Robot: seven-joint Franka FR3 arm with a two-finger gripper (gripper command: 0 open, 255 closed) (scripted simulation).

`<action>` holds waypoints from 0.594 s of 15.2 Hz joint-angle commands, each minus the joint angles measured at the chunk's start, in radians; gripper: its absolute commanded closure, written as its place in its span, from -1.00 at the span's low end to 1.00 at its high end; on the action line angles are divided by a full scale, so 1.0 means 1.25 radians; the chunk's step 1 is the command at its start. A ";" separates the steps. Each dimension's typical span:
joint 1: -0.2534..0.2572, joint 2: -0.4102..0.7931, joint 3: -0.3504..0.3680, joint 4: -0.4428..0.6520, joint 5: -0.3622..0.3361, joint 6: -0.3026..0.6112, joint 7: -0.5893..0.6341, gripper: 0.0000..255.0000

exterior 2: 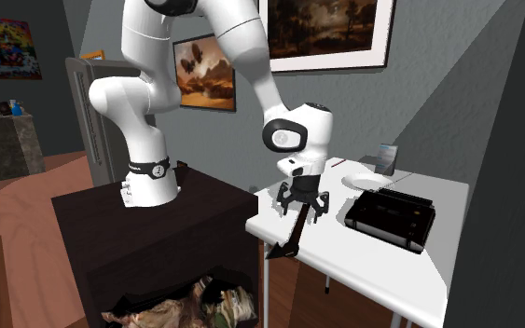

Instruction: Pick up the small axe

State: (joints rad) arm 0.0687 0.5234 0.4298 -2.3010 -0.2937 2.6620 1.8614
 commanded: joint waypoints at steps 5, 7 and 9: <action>0.031 0.061 -0.040 0.021 -0.034 0.041 0.021 -1.00; 0.030 0.059 -0.039 0.020 -0.033 0.040 0.021 1.00; 0.029 0.059 -0.039 0.020 -0.032 0.040 0.020 1.00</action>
State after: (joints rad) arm 0.1049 0.5936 0.3825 -2.2726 -0.3340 2.7129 1.8866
